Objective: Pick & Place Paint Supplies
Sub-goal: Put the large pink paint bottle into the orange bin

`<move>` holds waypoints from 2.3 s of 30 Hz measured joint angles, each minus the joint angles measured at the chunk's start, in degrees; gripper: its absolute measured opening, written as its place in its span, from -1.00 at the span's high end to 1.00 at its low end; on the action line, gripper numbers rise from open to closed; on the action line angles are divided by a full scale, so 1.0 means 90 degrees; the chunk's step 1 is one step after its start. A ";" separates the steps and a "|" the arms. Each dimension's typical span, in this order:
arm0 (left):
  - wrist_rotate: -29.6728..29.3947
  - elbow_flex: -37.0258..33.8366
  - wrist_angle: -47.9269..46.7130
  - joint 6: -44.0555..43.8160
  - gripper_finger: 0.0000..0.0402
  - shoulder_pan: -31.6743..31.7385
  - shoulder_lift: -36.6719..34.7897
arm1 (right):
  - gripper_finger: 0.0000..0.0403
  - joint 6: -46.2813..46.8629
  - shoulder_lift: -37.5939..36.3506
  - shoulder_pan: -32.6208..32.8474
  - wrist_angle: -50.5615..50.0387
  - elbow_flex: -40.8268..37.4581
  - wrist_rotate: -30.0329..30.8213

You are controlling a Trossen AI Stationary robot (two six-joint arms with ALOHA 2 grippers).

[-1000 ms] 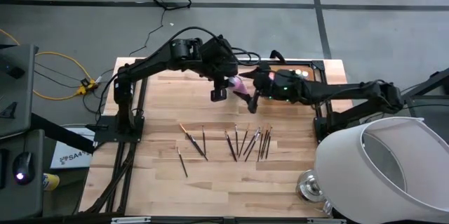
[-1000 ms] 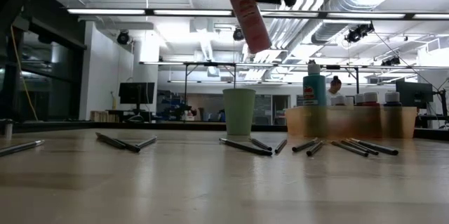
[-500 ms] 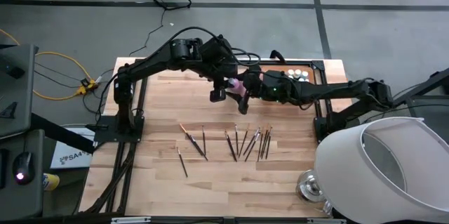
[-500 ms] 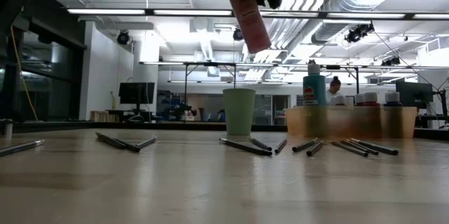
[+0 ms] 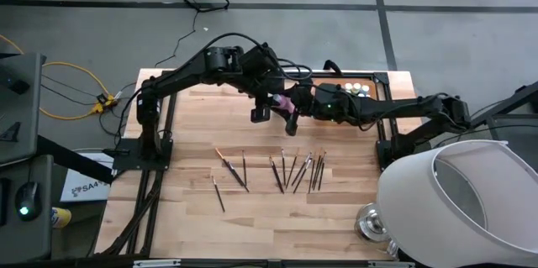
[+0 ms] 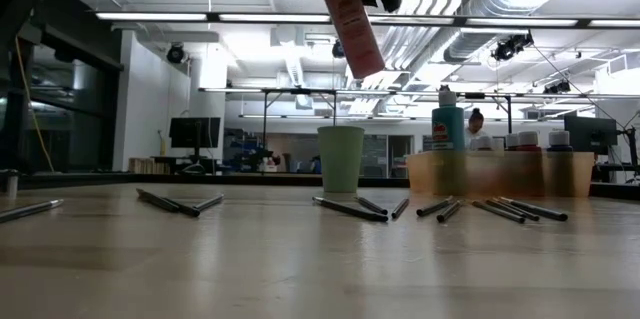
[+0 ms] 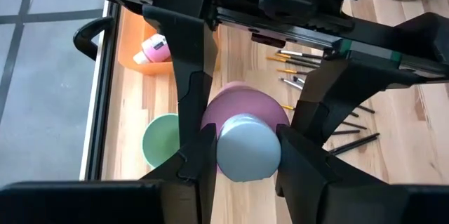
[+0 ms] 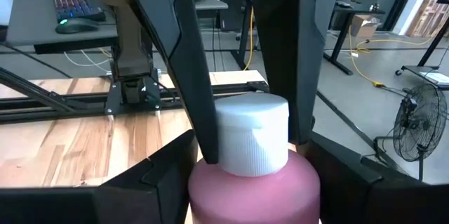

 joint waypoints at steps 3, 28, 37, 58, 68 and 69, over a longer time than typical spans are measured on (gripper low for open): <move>0.0004 0.0000 0.0000 0.0000 0.42 0.0000 0.0000 | -0.15 0.0054 0.0000 0.0000 -0.0005 0.0000 -0.0002; -0.1075 0.0002 0.0045 -0.0017 -0.06 0.0058 -0.0187 | -0.05 0.1125 -0.0349 -0.0724 -0.0893 -0.0012 0.1509; -0.0990 0.0000 0.0061 -0.0464 -0.06 0.0407 -0.0155 | -0.05 0.1178 -0.0792 -0.2129 -0.0803 -0.0359 0.1840; -0.0982 -0.0002 0.0160 -0.0537 -0.07 0.0461 -0.0153 | -0.05 0.2727 -0.0885 -0.3025 0.2336 -0.3293 0.1978; -0.0984 -0.0005 0.0160 -0.0539 -0.07 0.0461 -0.0152 | -0.05 0.2793 -0.0872 -0.3002 0.2907 -0.3871 0.1589; -0.0984 -0.0005 0.0160 -0.0539 -0.07 0.0461 -0.0150 | -0.05 0.2788 -0.0878 -0.2999 0.2945 -0.3887 0.1564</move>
